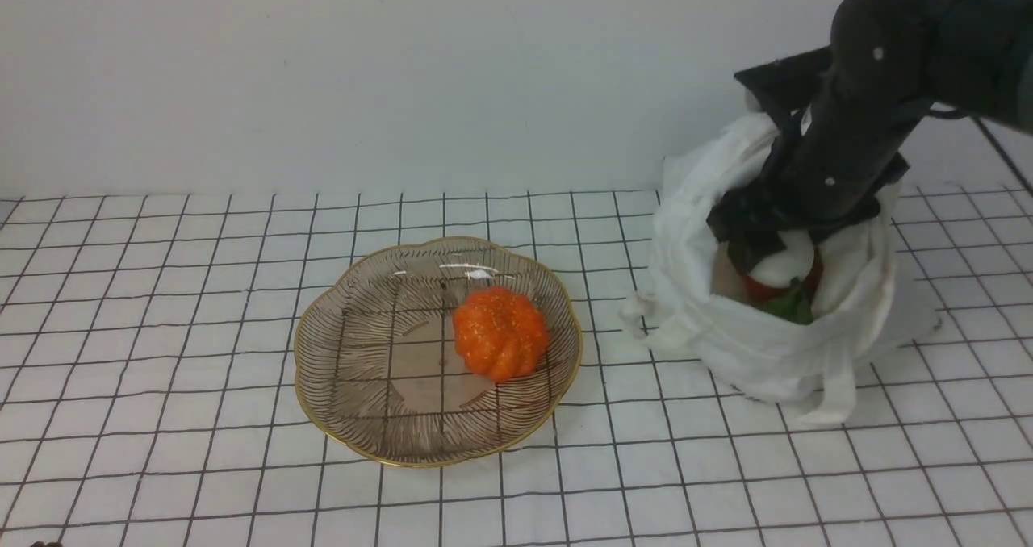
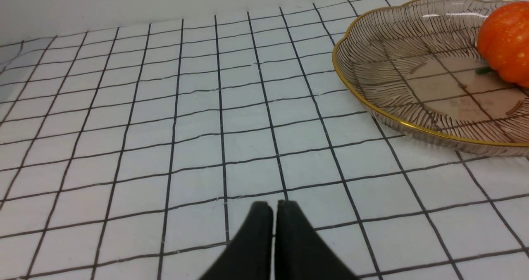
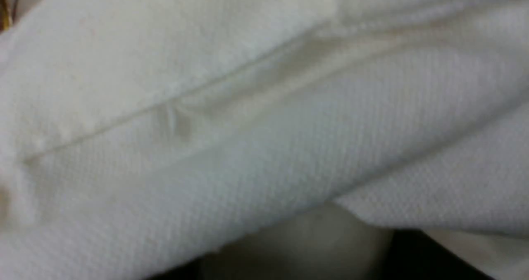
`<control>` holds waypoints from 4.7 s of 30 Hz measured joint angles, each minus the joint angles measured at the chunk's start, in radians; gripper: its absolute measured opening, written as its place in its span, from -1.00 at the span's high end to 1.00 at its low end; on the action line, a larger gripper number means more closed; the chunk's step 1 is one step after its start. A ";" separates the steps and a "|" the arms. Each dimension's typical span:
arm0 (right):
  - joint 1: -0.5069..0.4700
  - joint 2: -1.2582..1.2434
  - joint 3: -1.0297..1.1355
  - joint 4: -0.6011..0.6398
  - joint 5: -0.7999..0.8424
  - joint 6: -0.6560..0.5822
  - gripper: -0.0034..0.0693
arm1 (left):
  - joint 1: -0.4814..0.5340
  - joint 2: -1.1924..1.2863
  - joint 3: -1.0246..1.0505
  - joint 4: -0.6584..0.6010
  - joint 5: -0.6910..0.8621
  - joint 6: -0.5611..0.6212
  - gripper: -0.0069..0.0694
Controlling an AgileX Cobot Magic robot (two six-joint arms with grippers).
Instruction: Take vegetables from bag on white checkered tablecloth place on plate.
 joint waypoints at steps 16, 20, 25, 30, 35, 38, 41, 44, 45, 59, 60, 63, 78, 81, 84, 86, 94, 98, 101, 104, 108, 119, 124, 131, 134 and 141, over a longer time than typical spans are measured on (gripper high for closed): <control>0.000 0.047 0.000 0.002 0.133 0.002 -0.38 | 0.000 0.000 0.000 0.000 0.000 0.000 0.84; 0.000 0.107 0.000 0.016 0.128 0.002 -0.38 | 0.000 0.000 0.000 0.000 0.000 0.000 0.84; 0.000 0.084 0.025 0.076 0.124 -0.003 -0.38 | 0.000 0.000 0.000 0.000 0.000 0.000 0.84; 0.000 -0.026 0.126 0.091 0.122 -0.002 -0.38 | 0.000 0.000 0.000 0.000 0.000 0.000 0.84; 0.000 -0.189 0.214 0.106 0.134 -0.002 -0.38 | 0.000 0.000 0.000 0.000 0.000 0.000 0.84; 0.000 -0.268 0.218 0.176 0.134 -0.018 -0.38 | 0.000 0.000 0.000 0.000 0.000 0.000 0.84; 0.007 -0.334 0.219 0.344 0.137 -0.062 -0.38 | 0.000 0.000 0.000 0.000 0.000 0.000 0.84; 0.058 -0.345 0.219 0.497 0.133 -0.144 -0.38 | 0.000 0.000 0.000 0.000 0.000 0.000 0.84; 0.069 -0.343 0.219 0.513 0.128 -0.154 -0.38 | 0.000 0.000 0.000 0.000 0.000 0.000 0.84; 0.384 0.053 0.090 0.648 -0.243 -0.320 -0.38 | 0.000 0.000 0.000 0.000 0.000 0.000 0.84; 0.385 0.087 0.067 0.647 -0.243 -0.318 -0.38 | 0.000 0.000 0.000 0.000 0.000 0.000 0.84; 0.386 0.171 -0.013 0.647 -0.243 -0.307 -0.38 | 0.000 0.000 0.000 0.000 0.000 0.000 0.84; 0.386 0.294 -0.321 0.475 0.021 -0.206 -0.83 | 0.000 0.000 0.000 0.000 0.000 0.000 0.84; 0.386 0.287 -0.437 0.330 0.121 -0.115 -0.61 | 0.000 0.000 0.000 0.000 0.000 0.000 0.84; 0.386 0.239 -0.460 0.217 0.128 -0.061 -0.27 | 0.000 0.000 0.000 0.000 0.000 0.000 0.84; 0.386 0.170 -0.450 0.164 0.140 -0.027 0.09 | 0.000 0.000 0.000 0.000 0.000 0.000 0.84; 0.385 -0.224 -0.206 0.015 0.150 0.058 0.91 | 0.000 0.000 0.000 0.000 0.000 0.000 0.84; 0.385 -0.469 -0.040 -0.076 0.156 0.155 0.94 | 0.000 0.000 0.000 0.000 0.000 0.000 0.84; 0.385 -0.654 0.073 -0.112 0.160 0.209 0.94 | 0.000 0.000 0.000 0.000 0.000 0.000 0.84; 0.385 -0.861 0.222 -0.138 0.126 0.248 0.94 | 0.000 0.000 0.000 0.000 0.000 0.000 0.84; 0.385 -1.288 0.537 -0.178 -0.187 0.287 0.94 | 0.000 0.000 0.000 0.000 0.000 0.000 0.84; 0.385 -1.888 1.093 -0.427 -0.619 0.609 0.94 | 0.000 -0.001 0.000 -0.002 0.000 0.000 0.84; 0.385 -1.884 1.157 -0.492 -0.575 0.764 0.94 | 0.000 -0.001 0.000 0.000 0.000 0.000 0.84; 0.385 -1.884 1.158 -0.512 -0.534 0.786 0.94 | 0.000 -0.001 0.000 0.000 0.000 0.000 0.84; 0.385 -1.884 1.158 -0.540 -0.545 0.787 0.94 | 0.000 -0.001 0.000 0.000 0.000 0.000 0.84; 0.385 -1.884 1.181 -0.583 -0.750 0.701 0.94 | 0.000 -0.001 0.000 0.000 0.000 0.000 0.84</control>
